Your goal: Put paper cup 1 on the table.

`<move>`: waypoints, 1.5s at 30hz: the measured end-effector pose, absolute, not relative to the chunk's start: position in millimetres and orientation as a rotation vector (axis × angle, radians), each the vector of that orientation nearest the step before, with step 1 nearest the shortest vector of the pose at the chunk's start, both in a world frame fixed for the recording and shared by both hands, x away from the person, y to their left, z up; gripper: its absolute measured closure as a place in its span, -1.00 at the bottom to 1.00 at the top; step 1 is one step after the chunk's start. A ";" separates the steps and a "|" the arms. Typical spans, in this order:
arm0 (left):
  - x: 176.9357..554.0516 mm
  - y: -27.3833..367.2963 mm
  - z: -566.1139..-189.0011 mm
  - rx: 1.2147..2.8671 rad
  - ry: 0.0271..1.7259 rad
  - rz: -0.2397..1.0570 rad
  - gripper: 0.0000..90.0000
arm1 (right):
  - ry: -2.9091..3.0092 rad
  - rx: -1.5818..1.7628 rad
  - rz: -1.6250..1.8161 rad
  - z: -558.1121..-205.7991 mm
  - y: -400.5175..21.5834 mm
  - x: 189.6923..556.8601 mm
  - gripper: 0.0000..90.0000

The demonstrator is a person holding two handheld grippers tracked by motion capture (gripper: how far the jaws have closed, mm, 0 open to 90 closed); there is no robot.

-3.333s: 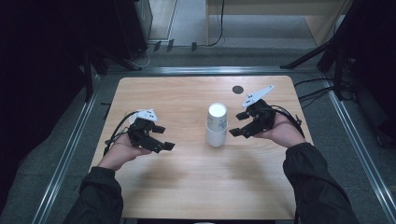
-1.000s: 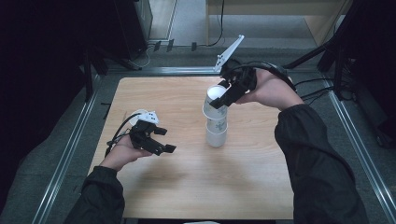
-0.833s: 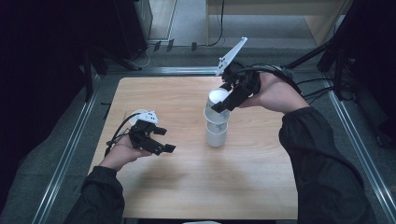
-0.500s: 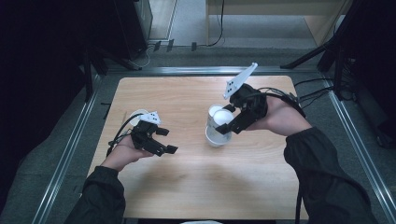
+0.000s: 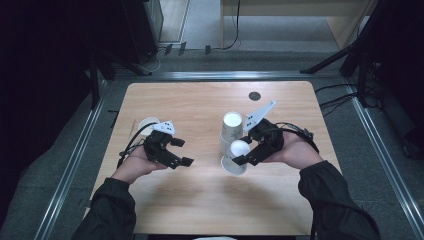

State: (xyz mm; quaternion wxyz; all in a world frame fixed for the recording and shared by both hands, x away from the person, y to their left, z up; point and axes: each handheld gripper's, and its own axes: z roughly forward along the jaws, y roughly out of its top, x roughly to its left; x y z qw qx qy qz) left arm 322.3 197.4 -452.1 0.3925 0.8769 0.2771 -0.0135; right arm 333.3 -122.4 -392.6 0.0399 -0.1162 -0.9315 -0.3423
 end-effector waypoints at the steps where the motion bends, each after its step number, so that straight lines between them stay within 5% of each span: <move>1: 321.9 195.8 -451.7 2.229 0.694 -0.033 -0.70 | -2.855 -0.360 -1.056 -396.4 -122.7 332.3 -0.21; 45: 312.2 127.1 -476.7 2.226 0.448 -0.170 -0.70 | -2.668 -0.425 -1.292 -456.4 -115.5 321.2 -0.21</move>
